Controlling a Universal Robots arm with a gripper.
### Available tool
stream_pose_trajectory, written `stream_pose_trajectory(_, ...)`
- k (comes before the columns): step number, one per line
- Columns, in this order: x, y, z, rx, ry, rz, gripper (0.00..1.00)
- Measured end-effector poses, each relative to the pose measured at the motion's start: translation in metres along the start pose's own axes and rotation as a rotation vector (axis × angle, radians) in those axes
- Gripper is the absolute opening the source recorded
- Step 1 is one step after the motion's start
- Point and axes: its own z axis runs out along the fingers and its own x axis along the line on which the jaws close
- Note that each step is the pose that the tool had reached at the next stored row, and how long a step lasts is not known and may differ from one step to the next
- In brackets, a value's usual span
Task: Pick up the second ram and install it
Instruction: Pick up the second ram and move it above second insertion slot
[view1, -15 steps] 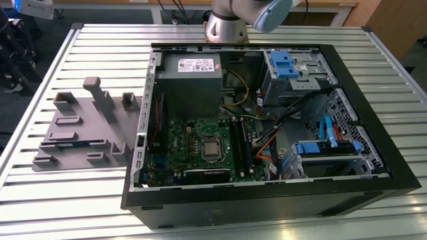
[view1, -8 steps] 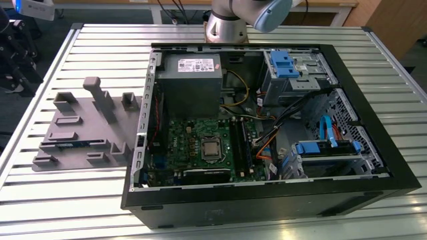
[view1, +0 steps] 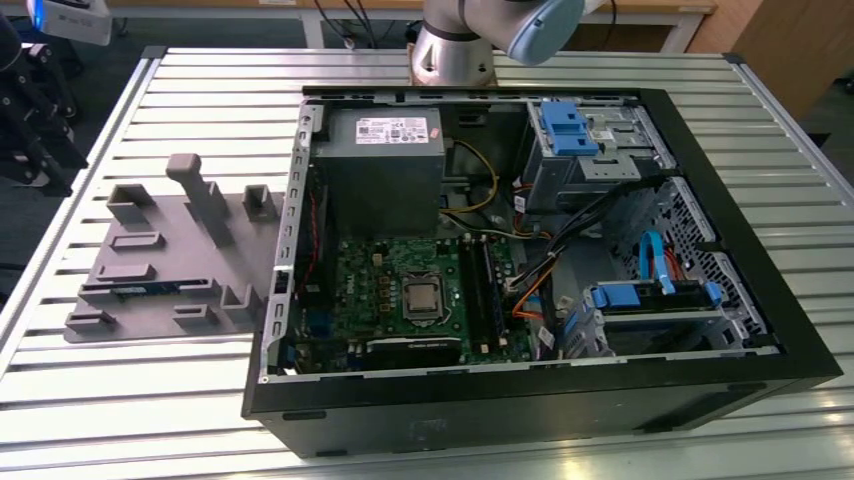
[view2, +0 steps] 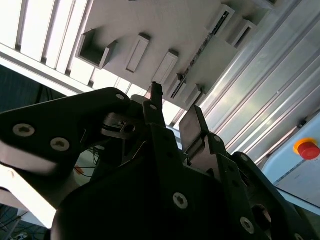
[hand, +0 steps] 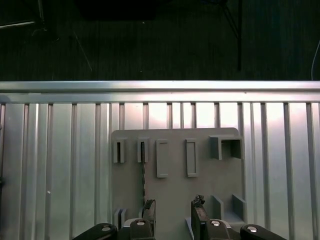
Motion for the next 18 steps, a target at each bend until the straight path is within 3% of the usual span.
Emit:
stream_pose_trajectory(15,0.0046,-0.0005,0.008,0.0,0.0,0.0,0.42)
stream_pose_trajectory(18,0.0067,-0.0006,0.0098,-0.0002,-0.0054,0.0,0.42)
